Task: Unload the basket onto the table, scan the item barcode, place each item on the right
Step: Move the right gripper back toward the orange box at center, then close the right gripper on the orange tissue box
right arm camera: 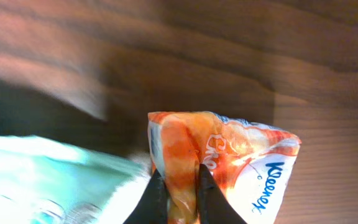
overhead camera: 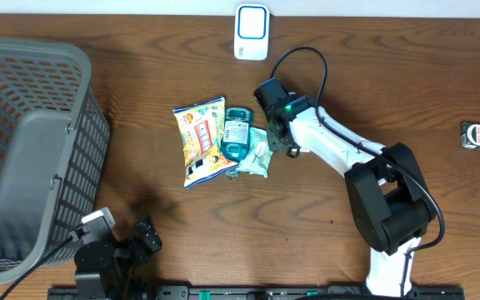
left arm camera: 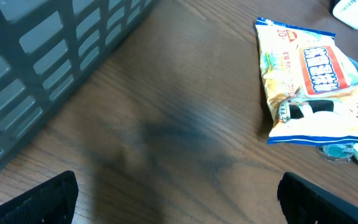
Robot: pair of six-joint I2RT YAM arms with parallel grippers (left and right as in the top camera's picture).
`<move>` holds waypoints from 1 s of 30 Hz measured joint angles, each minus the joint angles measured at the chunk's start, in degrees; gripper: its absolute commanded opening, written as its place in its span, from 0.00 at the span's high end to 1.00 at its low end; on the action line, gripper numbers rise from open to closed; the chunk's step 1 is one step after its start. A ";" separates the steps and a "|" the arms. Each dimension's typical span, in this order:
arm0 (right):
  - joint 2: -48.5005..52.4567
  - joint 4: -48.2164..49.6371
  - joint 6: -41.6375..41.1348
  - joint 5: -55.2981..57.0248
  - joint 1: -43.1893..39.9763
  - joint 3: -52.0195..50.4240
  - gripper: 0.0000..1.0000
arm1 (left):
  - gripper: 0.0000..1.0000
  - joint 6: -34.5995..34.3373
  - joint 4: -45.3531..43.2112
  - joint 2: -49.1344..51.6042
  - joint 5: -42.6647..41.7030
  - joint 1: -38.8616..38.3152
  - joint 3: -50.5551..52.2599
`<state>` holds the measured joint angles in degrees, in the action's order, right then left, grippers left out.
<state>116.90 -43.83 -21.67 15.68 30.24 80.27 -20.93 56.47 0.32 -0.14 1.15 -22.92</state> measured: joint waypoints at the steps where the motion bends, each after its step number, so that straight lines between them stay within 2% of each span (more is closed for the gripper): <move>1: -0.17 -0.96 1.03 0.70 0.00 0.00 0.98 | 0.02 0.00 0.02 0.00 0.00 0.00 0.00; 5: -1.51 -5.05 7.30 5.03 0.00 -0.11 0.91 | 0.02 -0.02 0.00 0.00 0.00 0.00 0.00; 6: -2.08 -5.95 9.11 6.05 0.00 -0.11 0.86 | 0.02 0.00 0.00 0.00 0.00 0.00 0.00; 8: -3.65 -7.80 11.80 7.78 0.00 -0.15 0.64 | 0.02 -0.02 0.00 0.00 0.00 0.00 0.00; 10: -5.60 -9.51 12.92 8.63 0.00 -0.15 0.23 | 0.02 0.00 0.00 0.00 0.00 0.00 0.00; 11: -6.64 -10.19 13.07 8.85 0.00 -0.15 0.18 | 0.02 -0.02 0.00 0.00 0.00 0.00 0.00; 12: -7.69 -10.60 12.48 8.85 0.00 -0.15 0.18 | 0.02 -0.02 0.00 0.00 0.00 0.00 0.00; 14: -9.49 -11.17 10.32 8.83 0.00 -0.15 0.32 | 0.02 -0.02 0.00 0.00 0.00 0.00 0.00; 18: -11.80 -13.14 1.36 6.62 -0.55 -0.15 0.75 | 0.02 -0.02 0.00 0.00 0.00 0.00 0.00; 20: -12.00 -15.65 -4.50 4.07 -1.62 -0.15 0.89 | 0.02 -0.02 0.00 0.00 0.00 0.00 0.00; 22: -11.98 -18.62 -11.93 1.81 -3.10 -0.55 0.93 | 0.02 -0.02 0.00 0.00 0.00 0.00 0.00; 26: -11.98 -18.93 -21.24 0.48 -4.90 -3.04 0.90 | 0.02 0.00 0.00 0.00 0.00 0.00 0.00; 28: -11.98 -16.15 -24.26 0.37 -5.05 -5.38 0.89 | 0.02 -0.02 0.02 0.00 0.00 0.00 0.00; 30: -11.98 -10.93 -26.58 0.24 -5.05 -8.74 0.93 | 0.02 -0.02 0.00 0.00 0.00 0.00 0.00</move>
<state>104.92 -54.76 -48.25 15.92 25.19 71.53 -20.95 56.47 0.32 -0.14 1.15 -22.92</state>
